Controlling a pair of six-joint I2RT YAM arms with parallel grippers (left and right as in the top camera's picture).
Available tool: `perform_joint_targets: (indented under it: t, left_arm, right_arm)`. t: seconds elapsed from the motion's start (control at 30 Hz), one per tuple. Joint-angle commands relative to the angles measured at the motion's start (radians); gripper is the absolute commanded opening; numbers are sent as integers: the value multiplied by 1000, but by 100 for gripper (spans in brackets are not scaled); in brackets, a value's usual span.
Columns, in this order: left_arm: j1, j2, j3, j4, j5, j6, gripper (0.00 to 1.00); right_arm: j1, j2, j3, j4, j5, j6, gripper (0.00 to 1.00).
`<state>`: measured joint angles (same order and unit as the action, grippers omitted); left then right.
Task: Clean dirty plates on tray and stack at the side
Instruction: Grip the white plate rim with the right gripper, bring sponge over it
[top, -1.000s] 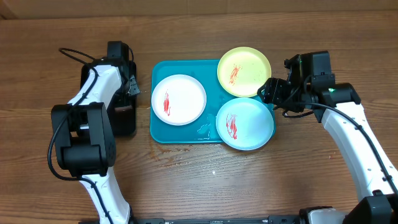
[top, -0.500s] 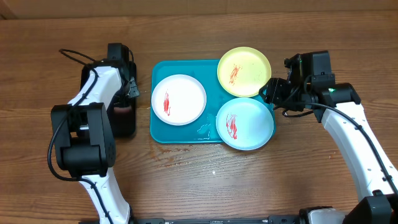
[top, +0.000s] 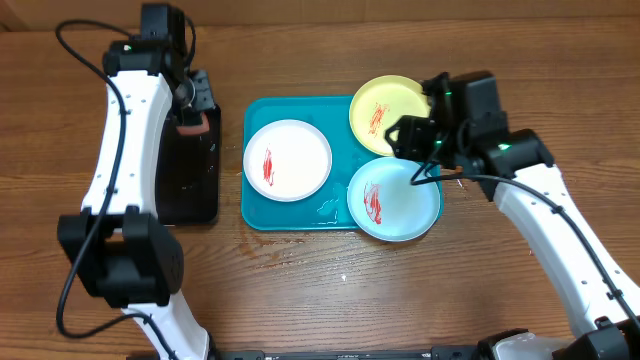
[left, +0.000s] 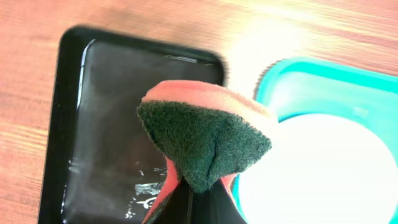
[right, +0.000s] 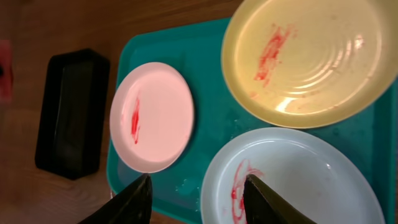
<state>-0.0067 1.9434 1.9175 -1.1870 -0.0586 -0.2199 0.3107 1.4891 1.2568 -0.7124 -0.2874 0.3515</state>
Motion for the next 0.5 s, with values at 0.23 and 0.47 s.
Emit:
perform_joint_targets:
  t: [0.23, 0.47]
  left_arm:
    - [-128, -39, 34, -70, 164, 136, 4]
    - [-167, -34, 27, -71, 156, 129, 4]
  right_arm:
    - [132, 259, 134, 58, 56, 40, 42]
    - [174, 422, 139, 110, 69, 83, 34]
